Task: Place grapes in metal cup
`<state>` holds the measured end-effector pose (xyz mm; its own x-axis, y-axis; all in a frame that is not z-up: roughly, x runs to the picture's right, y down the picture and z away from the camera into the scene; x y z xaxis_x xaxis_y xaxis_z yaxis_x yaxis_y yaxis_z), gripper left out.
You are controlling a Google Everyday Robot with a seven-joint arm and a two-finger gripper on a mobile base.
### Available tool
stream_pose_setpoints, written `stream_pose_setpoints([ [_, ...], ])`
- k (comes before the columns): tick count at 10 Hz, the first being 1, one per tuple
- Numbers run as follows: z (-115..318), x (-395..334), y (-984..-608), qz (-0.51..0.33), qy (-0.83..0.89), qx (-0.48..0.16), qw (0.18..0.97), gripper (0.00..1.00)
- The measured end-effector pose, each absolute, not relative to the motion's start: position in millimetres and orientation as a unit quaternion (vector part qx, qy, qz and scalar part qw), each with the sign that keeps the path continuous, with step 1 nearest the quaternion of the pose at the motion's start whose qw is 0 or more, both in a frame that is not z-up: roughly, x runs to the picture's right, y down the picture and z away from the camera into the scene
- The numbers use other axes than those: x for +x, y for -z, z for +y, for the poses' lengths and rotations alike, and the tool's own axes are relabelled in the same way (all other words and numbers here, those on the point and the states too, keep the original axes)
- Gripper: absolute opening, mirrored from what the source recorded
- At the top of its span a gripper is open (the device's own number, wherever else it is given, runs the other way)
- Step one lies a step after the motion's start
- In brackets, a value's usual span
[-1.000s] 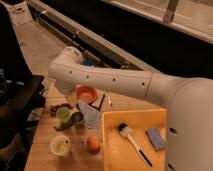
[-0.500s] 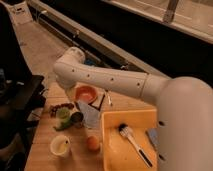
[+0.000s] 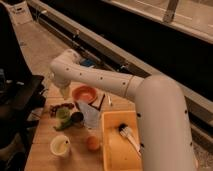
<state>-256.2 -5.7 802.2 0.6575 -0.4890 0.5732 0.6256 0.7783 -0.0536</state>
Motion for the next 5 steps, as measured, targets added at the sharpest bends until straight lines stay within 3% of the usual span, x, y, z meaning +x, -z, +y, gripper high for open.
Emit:
stream_pose_setpoints([
  [5,-7.2,-256.9,-805.7,-0.282,0.306,-0.122,0.901,0.8],
])
